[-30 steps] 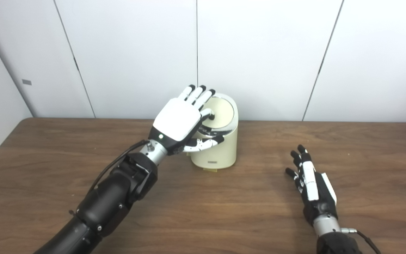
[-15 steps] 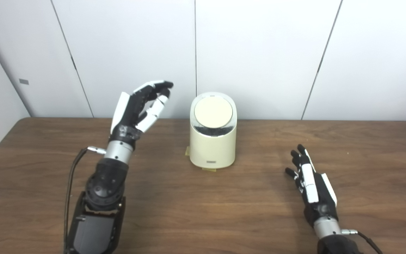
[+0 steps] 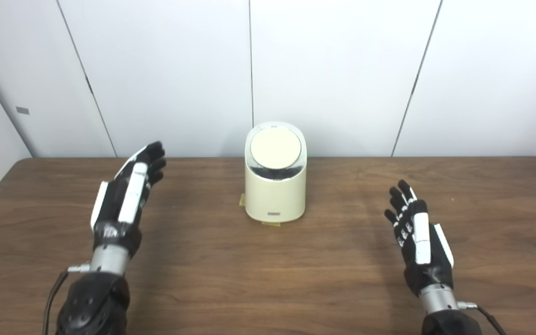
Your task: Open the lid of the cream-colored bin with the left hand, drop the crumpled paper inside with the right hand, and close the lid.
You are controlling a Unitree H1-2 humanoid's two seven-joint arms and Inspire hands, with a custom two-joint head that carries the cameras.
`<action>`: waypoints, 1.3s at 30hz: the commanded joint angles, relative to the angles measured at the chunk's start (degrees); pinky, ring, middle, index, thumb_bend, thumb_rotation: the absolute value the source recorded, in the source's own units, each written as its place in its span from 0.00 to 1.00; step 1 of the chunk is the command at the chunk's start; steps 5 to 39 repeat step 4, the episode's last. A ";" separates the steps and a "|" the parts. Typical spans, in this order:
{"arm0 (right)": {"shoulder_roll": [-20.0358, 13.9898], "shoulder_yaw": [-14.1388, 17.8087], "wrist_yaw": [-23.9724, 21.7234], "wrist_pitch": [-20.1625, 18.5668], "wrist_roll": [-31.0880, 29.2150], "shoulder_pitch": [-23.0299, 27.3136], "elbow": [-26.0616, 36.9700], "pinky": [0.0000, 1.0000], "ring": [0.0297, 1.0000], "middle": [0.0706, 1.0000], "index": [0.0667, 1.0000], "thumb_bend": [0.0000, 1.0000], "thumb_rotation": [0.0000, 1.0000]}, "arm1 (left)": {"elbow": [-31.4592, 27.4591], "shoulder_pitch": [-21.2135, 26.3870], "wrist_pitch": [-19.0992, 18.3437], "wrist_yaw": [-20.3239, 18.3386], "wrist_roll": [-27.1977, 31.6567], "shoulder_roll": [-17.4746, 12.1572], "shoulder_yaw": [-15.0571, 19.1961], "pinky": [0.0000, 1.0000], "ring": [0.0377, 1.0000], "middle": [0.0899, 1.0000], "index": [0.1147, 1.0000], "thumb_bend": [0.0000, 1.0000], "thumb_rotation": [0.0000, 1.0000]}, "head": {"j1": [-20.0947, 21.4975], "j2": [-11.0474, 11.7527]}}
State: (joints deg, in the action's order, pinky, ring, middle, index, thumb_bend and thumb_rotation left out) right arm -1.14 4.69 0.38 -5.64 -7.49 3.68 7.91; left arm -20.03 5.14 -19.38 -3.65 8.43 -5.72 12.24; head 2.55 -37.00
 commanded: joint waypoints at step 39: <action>-1.25 0.20 -0.69 -0.53 -0.51 0.71 3.79 1.00 1.00 0.97 0.97 0.62 1.00 | -1.99 -2.82 3.33 -0.28 0.16 -0.48 -0.98 0.97 0.95 0.95 0.95 0.42 0.91 | 0.12 -0.43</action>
